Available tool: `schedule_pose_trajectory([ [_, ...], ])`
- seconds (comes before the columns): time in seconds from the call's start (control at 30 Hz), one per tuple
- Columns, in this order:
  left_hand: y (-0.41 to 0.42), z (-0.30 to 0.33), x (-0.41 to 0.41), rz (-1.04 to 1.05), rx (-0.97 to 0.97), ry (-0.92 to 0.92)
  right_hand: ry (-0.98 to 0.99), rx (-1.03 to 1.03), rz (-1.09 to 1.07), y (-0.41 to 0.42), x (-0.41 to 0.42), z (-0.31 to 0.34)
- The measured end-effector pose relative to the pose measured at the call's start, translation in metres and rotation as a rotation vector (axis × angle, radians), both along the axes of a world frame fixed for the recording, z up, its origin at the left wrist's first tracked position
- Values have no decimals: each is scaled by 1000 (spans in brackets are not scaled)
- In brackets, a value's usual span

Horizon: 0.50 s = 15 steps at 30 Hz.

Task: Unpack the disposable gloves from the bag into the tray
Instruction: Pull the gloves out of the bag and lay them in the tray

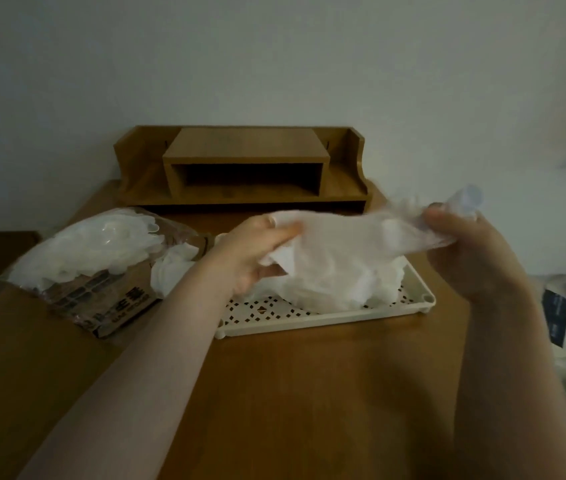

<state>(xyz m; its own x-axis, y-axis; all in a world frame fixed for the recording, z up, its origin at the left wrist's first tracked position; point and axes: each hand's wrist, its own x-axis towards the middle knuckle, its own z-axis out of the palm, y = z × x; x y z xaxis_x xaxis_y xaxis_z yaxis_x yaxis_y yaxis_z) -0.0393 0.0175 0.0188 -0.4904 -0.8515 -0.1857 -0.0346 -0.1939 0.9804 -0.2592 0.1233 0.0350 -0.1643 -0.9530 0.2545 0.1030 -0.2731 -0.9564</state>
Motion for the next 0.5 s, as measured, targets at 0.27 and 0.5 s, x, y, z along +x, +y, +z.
schedule_pose_trajectory([
  [0.27, -24, -32, -27, 136, -624, -768, 436, 573, -423, -22, -14, -42],
  [0.5, -36, -32, -18, 196, -900, -582, 172, 290, -303, -25, -13, -37],
])
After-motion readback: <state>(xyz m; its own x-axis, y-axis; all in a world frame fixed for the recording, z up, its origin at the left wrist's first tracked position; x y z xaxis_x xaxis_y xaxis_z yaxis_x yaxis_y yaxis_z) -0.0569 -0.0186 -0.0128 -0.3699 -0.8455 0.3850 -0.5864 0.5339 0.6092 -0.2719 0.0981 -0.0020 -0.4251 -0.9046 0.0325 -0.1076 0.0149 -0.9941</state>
